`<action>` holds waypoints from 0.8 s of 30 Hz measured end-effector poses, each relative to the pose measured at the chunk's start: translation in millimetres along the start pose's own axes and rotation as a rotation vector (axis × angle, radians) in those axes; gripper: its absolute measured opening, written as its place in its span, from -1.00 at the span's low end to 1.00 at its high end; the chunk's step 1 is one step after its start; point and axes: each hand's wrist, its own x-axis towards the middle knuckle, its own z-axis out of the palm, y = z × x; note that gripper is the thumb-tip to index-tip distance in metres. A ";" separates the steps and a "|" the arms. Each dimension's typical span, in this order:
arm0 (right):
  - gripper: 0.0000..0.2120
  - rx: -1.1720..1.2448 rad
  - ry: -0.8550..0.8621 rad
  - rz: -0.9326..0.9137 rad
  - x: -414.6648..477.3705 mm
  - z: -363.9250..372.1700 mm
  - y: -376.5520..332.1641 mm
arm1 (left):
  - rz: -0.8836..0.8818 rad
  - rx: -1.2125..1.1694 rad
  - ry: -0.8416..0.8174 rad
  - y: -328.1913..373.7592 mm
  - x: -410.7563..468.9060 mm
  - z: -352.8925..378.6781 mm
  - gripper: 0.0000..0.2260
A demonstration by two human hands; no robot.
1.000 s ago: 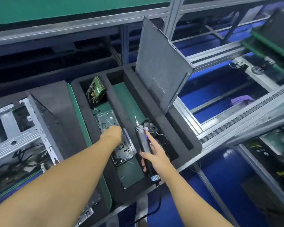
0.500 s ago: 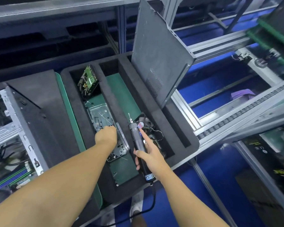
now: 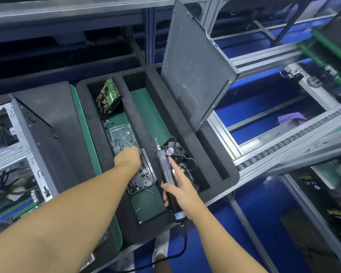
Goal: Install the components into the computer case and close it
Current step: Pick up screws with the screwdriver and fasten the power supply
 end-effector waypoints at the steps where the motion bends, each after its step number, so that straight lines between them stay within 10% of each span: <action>1: -0.24 0.002 0.000 0.005 -0.3 0.2 -0.9 | -0.027 -0.117 -0.014 -2.9 4.5 -8.3 -0.87; 9: -0.26 -0.053 -0.096 0.032 -3.7 15.4 -28.2 | -0.043 -1.034 -0.516 -55.4 12.5 -84.5 -0.85; 24: -0.22 -0.095 -0.210 -0.027 -41.7 58.5 -78.5 | 0.278 -1.595 -0.511 -77.9 -20.7 -116.2 -0.83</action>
